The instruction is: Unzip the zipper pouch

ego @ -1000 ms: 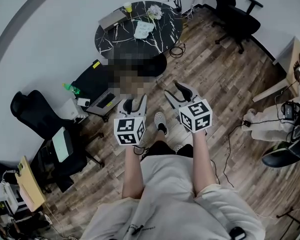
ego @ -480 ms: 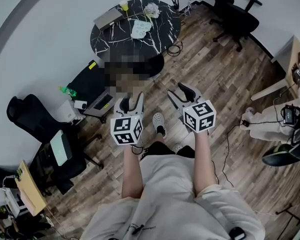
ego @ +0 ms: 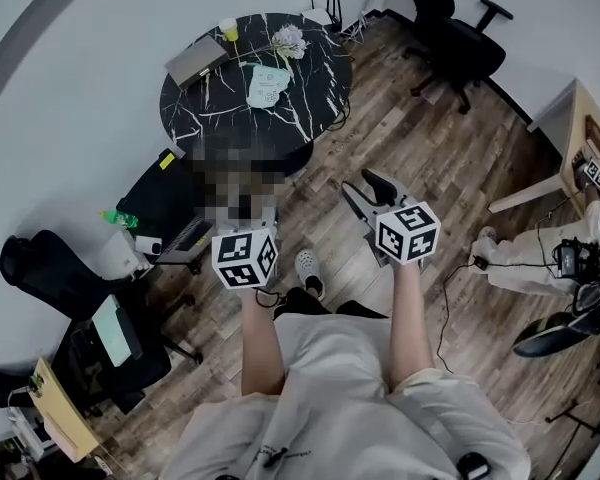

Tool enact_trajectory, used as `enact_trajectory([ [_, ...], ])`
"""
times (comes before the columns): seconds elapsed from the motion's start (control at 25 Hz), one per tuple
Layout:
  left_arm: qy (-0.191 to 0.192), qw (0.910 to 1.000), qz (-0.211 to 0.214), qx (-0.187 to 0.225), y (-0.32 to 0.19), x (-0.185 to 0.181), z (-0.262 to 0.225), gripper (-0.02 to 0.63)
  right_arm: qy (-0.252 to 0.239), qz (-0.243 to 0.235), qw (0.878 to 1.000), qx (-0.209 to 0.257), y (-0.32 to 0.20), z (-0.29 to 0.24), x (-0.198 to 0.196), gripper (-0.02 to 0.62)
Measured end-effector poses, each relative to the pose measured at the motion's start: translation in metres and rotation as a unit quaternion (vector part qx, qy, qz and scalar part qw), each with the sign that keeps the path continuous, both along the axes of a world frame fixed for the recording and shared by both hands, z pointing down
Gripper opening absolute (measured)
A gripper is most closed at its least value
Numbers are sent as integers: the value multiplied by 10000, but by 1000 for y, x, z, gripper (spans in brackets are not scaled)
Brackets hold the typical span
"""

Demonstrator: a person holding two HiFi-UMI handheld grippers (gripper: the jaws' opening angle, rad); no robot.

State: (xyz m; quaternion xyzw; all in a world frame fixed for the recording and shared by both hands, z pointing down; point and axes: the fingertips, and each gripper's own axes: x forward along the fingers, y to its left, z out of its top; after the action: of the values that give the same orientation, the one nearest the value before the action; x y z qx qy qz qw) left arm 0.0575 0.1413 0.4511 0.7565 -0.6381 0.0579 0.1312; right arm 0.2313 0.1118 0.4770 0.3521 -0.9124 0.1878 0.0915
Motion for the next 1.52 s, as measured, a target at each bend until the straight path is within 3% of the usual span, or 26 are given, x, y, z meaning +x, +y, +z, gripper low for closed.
enact_trajectory([
  [0.44,305,9995,-91,-49,-97,-72,7,192,-66,-43,9999,-64,-101,-5,-56,206],
  [0.64,305,9994,-139,-75,-115,-108,11,192,-214,377,9990,145,-134,-13,-76,160],
  [0.84,353,9987,-341,-126,-120,-145,16,192,-174,316,9993,56,-147,-6,-100,160],
  [1.16,312,9984,-387,-281,-130,-162,29,192,-159,247,9995,-148,-160,10,-120,169],
  [1.52,11,9985,-440,-336,-170,-183,23,192,-446,390,9978,-302,-219,14,-134,186],
])
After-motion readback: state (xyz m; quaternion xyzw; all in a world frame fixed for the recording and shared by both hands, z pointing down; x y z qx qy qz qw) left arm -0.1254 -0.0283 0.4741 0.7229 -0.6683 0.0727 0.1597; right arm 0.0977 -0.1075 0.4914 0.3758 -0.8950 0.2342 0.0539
